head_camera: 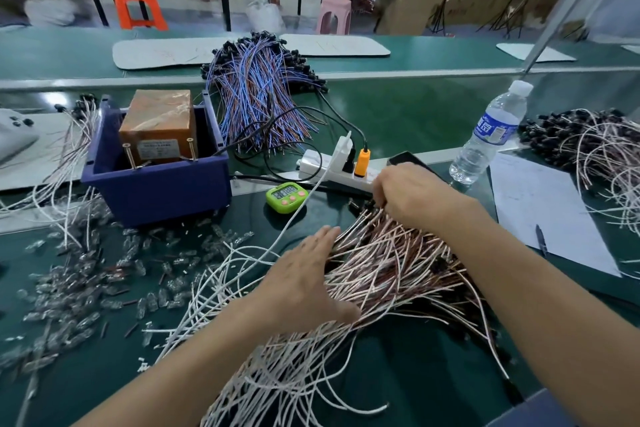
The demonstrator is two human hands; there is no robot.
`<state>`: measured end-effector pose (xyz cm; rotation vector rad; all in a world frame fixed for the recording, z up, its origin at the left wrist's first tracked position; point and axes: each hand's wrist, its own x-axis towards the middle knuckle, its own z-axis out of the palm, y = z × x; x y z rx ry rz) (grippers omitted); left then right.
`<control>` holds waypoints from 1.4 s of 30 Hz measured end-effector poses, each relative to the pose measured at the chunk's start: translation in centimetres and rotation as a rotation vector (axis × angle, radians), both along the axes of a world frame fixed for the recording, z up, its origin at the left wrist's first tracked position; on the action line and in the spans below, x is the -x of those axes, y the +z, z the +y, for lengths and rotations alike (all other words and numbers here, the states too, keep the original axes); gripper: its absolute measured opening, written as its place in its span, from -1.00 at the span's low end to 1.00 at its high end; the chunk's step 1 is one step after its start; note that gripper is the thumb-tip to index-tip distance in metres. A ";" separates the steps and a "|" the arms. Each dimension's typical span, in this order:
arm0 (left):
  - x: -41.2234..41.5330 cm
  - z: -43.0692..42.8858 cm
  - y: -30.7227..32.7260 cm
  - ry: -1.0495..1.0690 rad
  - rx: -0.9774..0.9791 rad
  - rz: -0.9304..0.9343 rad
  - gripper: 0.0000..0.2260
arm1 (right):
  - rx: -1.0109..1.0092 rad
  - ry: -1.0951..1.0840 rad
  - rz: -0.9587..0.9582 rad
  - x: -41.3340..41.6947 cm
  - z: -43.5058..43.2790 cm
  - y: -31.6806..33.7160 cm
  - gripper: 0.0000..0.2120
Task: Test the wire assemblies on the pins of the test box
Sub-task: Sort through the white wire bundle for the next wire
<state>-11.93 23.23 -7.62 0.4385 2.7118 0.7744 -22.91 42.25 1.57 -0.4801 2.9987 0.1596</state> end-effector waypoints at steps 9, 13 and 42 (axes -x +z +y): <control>0.0 0.8 0.6 -0.078 0.033 0.034 -0.10 | -0.004 -0.049 0.077 0.7 -1.5 -1.0 -0.79; 0.4 0.8 0.5 -0.075 0.059 0.033 -0.08 | -0.093 0.024 0.048 1.1 -4.0 -3.9 -0.73; -0.4 1.2 1.4 -0.088 0.050 0.074 -0.10 | 0.062 -0.102 0.083 2.2 -0.2 -2.3 -0.84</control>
